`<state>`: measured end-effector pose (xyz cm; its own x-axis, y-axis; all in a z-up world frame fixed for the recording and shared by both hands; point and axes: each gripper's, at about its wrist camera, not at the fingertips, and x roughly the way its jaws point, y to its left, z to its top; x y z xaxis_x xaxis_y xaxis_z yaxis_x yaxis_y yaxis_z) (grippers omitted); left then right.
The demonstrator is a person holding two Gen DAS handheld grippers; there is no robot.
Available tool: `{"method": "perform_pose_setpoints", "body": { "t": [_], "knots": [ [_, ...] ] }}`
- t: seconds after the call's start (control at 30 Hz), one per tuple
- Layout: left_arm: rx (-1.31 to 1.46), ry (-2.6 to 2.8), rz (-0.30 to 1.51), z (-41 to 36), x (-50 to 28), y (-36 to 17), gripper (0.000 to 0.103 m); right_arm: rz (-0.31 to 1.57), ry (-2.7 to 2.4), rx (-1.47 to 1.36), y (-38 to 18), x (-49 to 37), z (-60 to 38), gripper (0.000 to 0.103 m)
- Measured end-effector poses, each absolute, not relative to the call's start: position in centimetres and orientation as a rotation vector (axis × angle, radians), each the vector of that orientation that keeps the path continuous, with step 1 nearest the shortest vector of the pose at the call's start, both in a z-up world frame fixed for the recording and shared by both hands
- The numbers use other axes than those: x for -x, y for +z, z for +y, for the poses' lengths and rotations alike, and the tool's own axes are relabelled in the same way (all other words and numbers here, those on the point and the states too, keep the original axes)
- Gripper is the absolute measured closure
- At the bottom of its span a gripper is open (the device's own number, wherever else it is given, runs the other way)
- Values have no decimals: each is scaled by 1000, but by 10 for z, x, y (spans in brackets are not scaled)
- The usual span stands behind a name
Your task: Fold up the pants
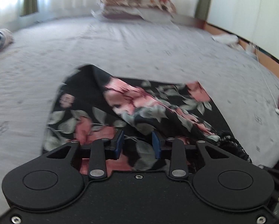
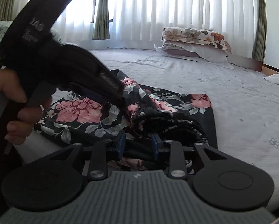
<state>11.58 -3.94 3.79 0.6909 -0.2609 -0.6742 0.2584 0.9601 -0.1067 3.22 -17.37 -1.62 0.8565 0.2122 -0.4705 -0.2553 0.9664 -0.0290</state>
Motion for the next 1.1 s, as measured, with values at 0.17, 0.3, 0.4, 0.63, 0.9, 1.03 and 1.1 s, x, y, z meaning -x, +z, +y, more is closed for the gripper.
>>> {"method": "perform_pose_setpoints", "body": {
  "t": [0.17,0.3,0.4,0.63,0.9,1.03,1.1],
  "knots": [
    [-92,-339,799,-69,-138,27,75,520,234,45,-32,-40,-177,55],
    [-115,-377,794,-93,-164,31,75,523,245,34,-32,-40,-180,55],
    [-129,-384,786,-115,-187,36,75,521,251,-2,-35,-39,-185,55],
    [-109,-440,778,-158,-231,40,75,513,251,-31,-38,-37,-189,55],
    [-111,-456,808,-186,-249,33,61,507,271,-64,-41,-38,-196,55],
    [-152,-450,786,-189,-241,40,46,505,273,-73,-41,-39,-199,55],
    [-162,-432,785,-187,-237,43,42,505,273,-74,-41,-38,-200,54]
  ]
}}
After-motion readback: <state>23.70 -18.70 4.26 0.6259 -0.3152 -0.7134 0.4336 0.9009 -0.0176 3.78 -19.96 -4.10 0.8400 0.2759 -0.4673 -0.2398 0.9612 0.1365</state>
